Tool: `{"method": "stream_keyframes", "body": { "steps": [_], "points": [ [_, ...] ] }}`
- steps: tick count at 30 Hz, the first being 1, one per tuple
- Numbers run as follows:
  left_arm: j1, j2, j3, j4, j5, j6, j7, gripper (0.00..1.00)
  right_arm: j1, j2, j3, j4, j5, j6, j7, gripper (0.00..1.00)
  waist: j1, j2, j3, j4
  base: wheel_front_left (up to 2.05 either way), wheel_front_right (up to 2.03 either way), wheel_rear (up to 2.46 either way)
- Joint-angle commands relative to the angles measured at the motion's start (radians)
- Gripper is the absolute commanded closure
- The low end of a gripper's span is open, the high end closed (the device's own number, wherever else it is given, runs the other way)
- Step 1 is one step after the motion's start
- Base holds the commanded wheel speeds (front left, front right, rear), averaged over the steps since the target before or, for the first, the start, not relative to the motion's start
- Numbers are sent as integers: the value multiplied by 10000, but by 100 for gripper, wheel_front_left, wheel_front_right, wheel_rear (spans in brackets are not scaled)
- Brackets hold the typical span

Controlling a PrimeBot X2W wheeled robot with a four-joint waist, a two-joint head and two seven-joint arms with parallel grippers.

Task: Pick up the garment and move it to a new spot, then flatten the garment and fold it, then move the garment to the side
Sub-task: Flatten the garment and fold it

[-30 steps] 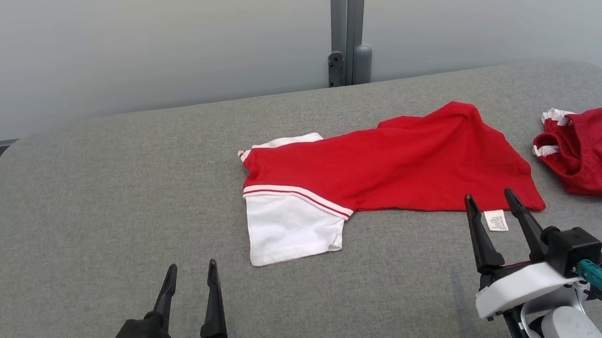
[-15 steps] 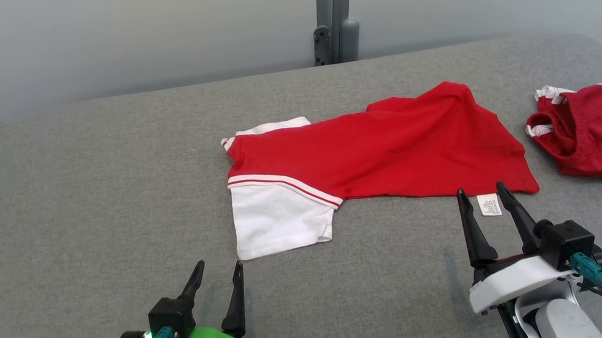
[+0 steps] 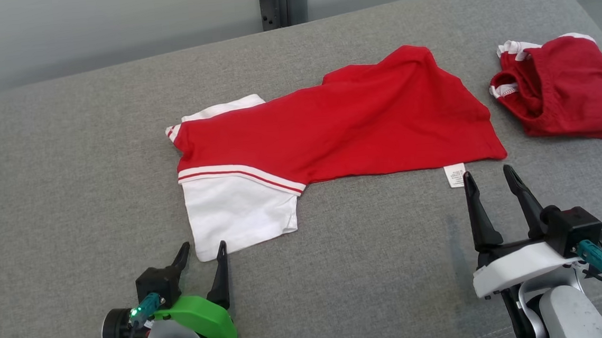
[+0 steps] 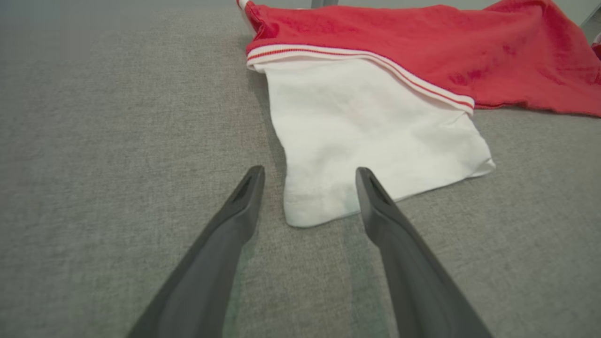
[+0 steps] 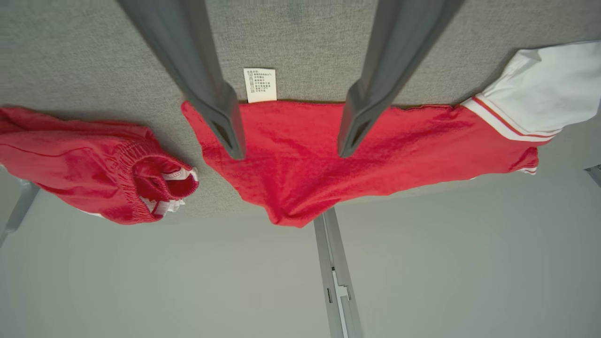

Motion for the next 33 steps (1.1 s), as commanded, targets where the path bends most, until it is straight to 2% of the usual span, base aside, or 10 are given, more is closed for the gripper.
{"method": "stream_keyframes", "body": {
  "steps": [1,2,4,5,6,7,8,15,26,33],
  "points": [
    [-210,89,59,116,-121,-34,-71,0,-148,-10,-14,-17,10,-15,-26,0,0,0,191,-210,0,0,0],
    [-255,92,72,207,-134,-50,-74,8,-161,-10,-18,-9,22,-15,-26,0,0,0,197,-227,0,0,0],
    [-334,86,92,354,-167,-76,-67,51,-168,-10,-28,7,41,-15,-26,0,0,0,201,-242,0,0,0],
    [-365,84,111,427,-179,-95,-65,58,-169,-10,-40,13,42,-15,-26,0,0,0,200,-240,0,0,0],
    [-393,78,115,496,-205,-102,-68,73,-170,-11,-61,18,44,-15,-26,0,0,0,197,-233,0,0,0],
    [-422,75,112,550,-233,-115,-68,91,-175,-11,-76,18,45,-15,-26,0,0,0,195,-222,0,0,0],
    [-461,71,102,604,-266,-135,-68,100,-176,-11,-98,14,48,-15,-26,0,0,0,191,-204,0,0,0],
    [-449,35,149,223,-359,-214,-72,100,-67,-14,-423,239,-32,-15,-26,0,0,0,90,86,0,0,0],
    [862,220,949,-1793,-452,23,-72,100,-12,-12,-1266,1759,-83,-15,5,0,0,0,-92,867,0,0,0],
    [1614,310,1230,-2851,-502,206,-72,100,-737,-18,-1734,2773,-142,-15,140,0,0,0,29,1317,0,0,0]
  ]
}}
